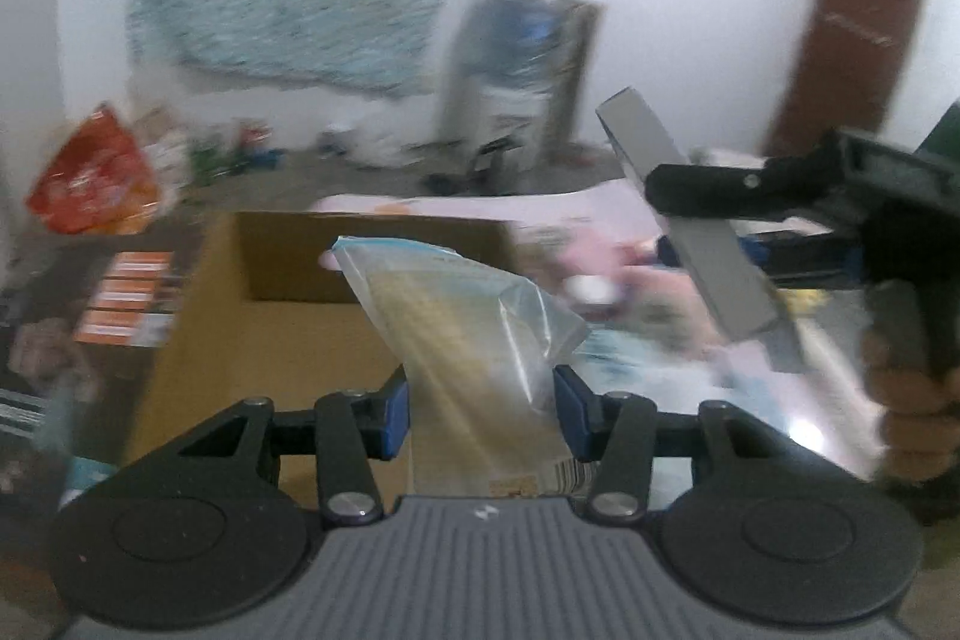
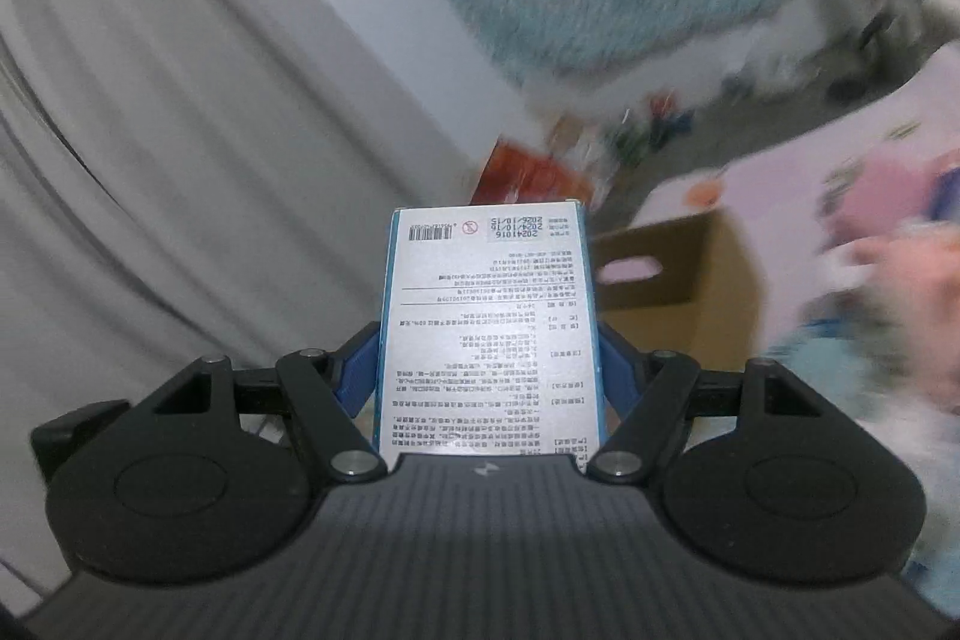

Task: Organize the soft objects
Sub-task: 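Carry the bag and box into the cardboard box and open both tools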

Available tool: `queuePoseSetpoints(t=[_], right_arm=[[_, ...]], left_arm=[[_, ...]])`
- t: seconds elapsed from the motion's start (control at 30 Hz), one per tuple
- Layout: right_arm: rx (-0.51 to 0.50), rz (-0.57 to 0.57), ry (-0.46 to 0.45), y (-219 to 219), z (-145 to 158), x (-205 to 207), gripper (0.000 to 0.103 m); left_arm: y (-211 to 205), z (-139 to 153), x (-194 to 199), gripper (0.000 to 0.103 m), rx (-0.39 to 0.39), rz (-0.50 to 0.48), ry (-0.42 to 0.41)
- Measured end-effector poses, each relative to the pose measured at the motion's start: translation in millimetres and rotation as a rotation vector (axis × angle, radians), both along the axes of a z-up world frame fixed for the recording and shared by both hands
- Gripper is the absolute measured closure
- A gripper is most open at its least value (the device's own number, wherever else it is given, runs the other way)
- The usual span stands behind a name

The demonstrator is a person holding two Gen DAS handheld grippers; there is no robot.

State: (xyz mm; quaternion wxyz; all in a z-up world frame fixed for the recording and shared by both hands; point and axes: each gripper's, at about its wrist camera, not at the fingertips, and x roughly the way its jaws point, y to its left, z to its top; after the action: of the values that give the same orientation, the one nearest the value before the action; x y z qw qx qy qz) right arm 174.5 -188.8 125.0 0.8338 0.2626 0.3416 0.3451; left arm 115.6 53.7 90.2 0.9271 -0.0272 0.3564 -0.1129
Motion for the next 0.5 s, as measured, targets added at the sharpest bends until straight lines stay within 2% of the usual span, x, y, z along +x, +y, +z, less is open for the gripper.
queuePoseSetpoints(t=[0.23,0.4,0.5], right_arm=[[-0.180,-0.009,0.193,104.9,-24.2,84.4,0.031],[-0.276,-0.031,0.332,139.3,-58.5,123.9,0.031],[-0.286,-0.035,0.411,142.0,-84.0,138.0,0.031]], left_arm=[[39.5,-41.0,113.7,0.053,0.188,0.110,0.130],[53.9,-64.4,160.5,0.053,0.272,0.106,0.206],[52.6,-78.7,176.0,0.053,0.307,0.103,0.242]])
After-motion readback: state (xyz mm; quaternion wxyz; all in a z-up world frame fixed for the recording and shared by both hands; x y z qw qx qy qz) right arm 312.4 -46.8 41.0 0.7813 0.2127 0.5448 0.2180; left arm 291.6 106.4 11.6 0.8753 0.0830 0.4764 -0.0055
